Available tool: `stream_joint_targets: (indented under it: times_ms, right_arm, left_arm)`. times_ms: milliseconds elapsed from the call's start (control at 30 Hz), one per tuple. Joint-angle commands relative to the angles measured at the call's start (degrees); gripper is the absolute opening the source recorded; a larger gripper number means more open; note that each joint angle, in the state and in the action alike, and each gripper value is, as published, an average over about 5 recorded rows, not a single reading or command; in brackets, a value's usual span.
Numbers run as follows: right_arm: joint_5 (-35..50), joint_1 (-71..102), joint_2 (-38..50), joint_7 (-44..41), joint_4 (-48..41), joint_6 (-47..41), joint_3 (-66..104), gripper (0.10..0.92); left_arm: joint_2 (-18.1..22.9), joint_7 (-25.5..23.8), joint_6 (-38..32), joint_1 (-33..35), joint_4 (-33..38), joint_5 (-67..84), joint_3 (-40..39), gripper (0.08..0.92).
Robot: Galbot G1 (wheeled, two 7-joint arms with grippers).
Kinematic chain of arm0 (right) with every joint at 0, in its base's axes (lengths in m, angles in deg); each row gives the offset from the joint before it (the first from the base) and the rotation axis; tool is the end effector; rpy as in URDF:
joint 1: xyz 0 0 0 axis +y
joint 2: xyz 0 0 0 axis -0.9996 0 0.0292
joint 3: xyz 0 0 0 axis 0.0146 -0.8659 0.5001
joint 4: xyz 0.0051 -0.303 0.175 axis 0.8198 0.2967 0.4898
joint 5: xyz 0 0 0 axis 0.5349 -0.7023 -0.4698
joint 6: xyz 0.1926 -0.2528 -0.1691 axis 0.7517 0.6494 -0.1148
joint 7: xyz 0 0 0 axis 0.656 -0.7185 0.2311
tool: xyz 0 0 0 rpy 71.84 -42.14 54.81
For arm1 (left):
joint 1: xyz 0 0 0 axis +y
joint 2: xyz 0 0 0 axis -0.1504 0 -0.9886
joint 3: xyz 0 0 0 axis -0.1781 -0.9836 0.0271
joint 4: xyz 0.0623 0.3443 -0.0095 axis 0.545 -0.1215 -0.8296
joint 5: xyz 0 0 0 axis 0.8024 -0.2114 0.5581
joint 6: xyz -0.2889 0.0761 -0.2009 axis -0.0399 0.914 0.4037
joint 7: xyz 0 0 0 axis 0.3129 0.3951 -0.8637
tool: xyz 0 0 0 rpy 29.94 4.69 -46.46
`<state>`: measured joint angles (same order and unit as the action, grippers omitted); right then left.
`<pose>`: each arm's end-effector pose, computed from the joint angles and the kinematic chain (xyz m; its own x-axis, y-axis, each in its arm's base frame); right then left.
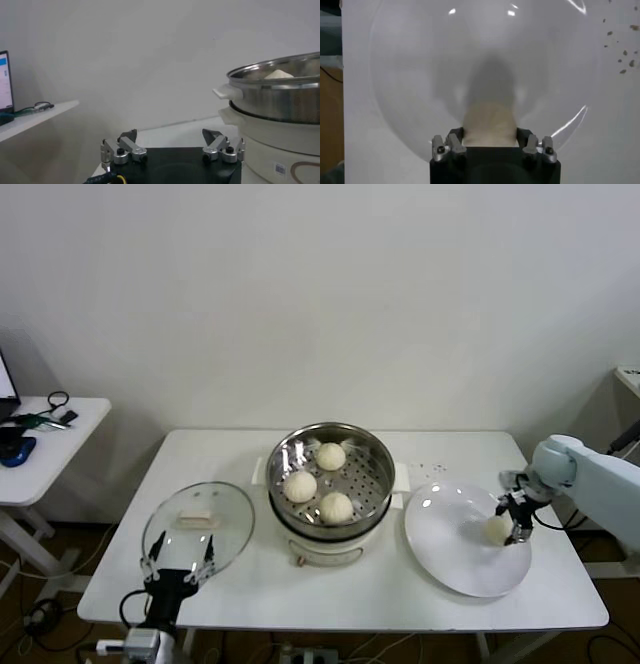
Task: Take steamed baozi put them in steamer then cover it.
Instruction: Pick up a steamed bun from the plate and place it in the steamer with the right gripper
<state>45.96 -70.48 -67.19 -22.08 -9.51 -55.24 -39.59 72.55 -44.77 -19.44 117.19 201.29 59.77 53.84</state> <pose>0.5248 -0.2461 -0.2218 -0.0716 -0.0294 0.9970 -0.9963 0.0493 -0.0701 0.1515 0.0588 -0.3401 -0.9883 -0.0628 0.1390 -0.0332 0.9780 0.2060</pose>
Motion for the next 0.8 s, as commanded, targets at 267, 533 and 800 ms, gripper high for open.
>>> stream_joint_targets:
  times_ms: [267,533,800]
  right_arm:
    - [26.7,-36.3,-6.3,0.6,4.3,-2.9,-28.8,0.687]
    - [43.8,-47.7,-16.3,1.8,8.1,-5.6,-39.2,0.687]
    - [51.4,-49.3,-24.8,3.4,9.9,-7.5,-41.6,0.695]
  left_arm:
    - [-0.8,-0.1,-0.2,0.3,0.8,0.5,-0.5,0.823]
    - [-1.4,-0.2,-0.1,0.4,1.4,0.7,-1.8,0.823]
    - [-1.4,-0.2,-0.2,0.6,1.7,1.1,-2.6,0.823]
